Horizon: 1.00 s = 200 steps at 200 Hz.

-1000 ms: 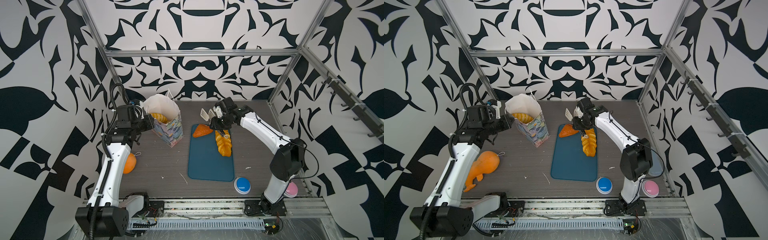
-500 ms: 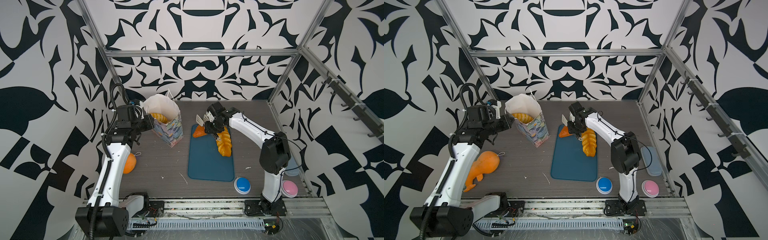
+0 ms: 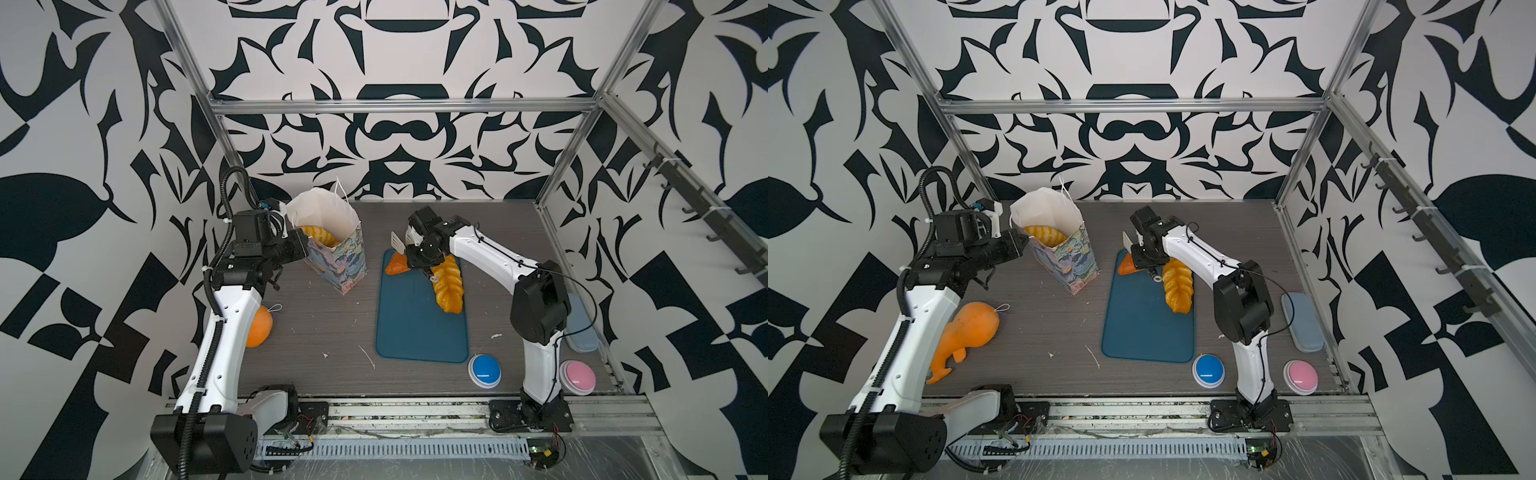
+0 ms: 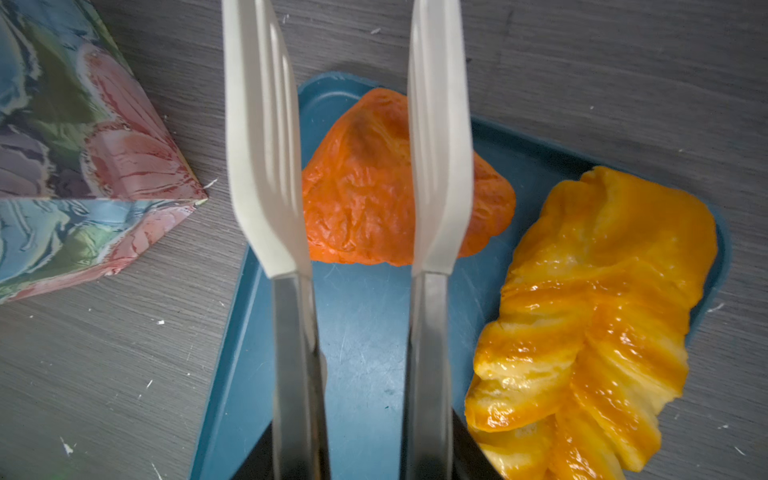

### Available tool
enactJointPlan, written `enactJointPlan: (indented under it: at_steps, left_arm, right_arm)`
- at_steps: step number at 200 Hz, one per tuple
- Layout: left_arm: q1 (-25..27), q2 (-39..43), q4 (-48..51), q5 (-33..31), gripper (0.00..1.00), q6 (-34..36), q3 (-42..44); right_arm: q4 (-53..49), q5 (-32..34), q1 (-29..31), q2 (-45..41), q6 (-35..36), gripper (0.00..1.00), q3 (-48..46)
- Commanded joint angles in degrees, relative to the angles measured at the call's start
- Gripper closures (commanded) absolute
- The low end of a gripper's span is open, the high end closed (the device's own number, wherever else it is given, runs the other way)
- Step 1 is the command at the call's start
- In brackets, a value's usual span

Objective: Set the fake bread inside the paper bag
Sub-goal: 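Lower the open tongs around the orange triangular bread with the right gripper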

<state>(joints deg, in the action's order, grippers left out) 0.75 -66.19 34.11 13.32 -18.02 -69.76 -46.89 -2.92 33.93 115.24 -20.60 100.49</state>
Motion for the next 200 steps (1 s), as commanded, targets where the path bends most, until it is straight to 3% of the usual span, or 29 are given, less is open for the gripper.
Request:
enactJointPlan:
  at_steps: [1,200]
  left_arm:
    - [-0.1,-0.3,0.6,0.6,1.00,-0.2,0.4]
    - [-0.1,-0.2,0.5,0.8,1.00,-0.2,0.5]
  right_arm:
    - [-0.2,1.1,0.6,-1.3,0.9,0.55,2.7]
    - [-1.1,3.3,1.6,1.0,3.0,0.58,0.7]
